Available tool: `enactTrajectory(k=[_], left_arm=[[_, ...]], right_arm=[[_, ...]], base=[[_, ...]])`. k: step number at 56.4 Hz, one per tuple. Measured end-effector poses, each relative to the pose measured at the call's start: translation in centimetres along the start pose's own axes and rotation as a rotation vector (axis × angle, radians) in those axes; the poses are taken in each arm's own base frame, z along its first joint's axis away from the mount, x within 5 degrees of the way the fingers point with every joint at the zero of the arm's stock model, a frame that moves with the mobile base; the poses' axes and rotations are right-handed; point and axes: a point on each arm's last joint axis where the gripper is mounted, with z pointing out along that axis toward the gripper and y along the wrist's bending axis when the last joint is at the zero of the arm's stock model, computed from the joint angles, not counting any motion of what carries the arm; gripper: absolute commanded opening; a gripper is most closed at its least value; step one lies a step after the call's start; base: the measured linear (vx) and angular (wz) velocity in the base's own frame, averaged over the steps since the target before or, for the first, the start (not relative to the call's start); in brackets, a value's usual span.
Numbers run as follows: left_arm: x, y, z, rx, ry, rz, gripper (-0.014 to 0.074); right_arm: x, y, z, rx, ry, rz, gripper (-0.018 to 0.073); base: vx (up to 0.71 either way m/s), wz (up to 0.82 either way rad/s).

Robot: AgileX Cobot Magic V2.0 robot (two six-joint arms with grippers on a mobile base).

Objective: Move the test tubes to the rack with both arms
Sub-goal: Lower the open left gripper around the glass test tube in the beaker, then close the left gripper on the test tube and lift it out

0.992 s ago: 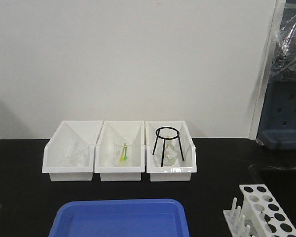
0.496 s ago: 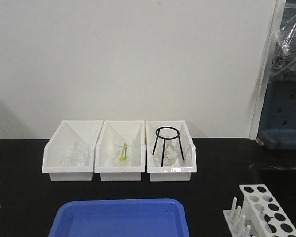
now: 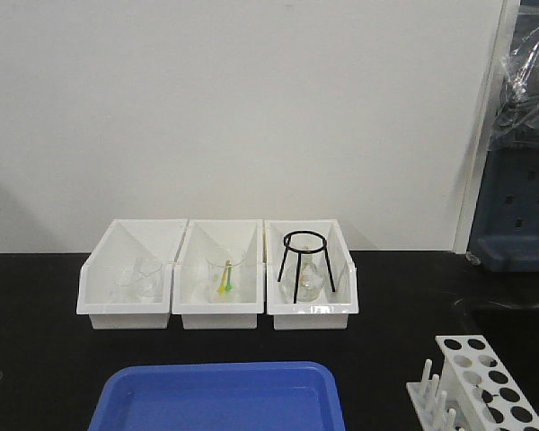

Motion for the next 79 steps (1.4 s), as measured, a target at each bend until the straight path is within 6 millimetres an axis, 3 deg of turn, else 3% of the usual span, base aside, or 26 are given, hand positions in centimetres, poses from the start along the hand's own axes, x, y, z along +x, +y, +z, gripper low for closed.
enactTrajectory(k=[15, 33, 50, 71, 79], left_arm=[[0.8, -0.7, 4.4, 0.071, 0.007, 0.014, 0.0509], [-1.5, 0.5, 6.6, 0.013, -0.038, 0.095, 0.0509], [-0.8, 0.4, 9.2, 0.02, 0.002, 0.093, 0.0509], [-0.1, 0.3, 10.2, 0.021, 0.02, 0.072, 0.05], [-0.1, 0.4, 10.2, 0.01, 0.022, 0.049, 0.0441]], right_arm=[[0.0, 0.0, 0.0, 0.0, 0.001, 0.0, 0.0387], [0.2, 0.0, 0.0, 0.0, 0.022, 0.0, 0.0387], [0.2, 0.0, 0.0, 0.0, 0.022, 0.0, 0.0387], [0.2, 0.0, 0.0, 0.0, 0.022, 0.0, 0.0387], [0.2, 0.0, 0.0, 0.0, 0.022, 0.0, 0.0387]], base=[[0.0, 0.0], [0.0, 0.0], [0.0, 0.0], [0.0, 0.0], [0.0, 0.0]])
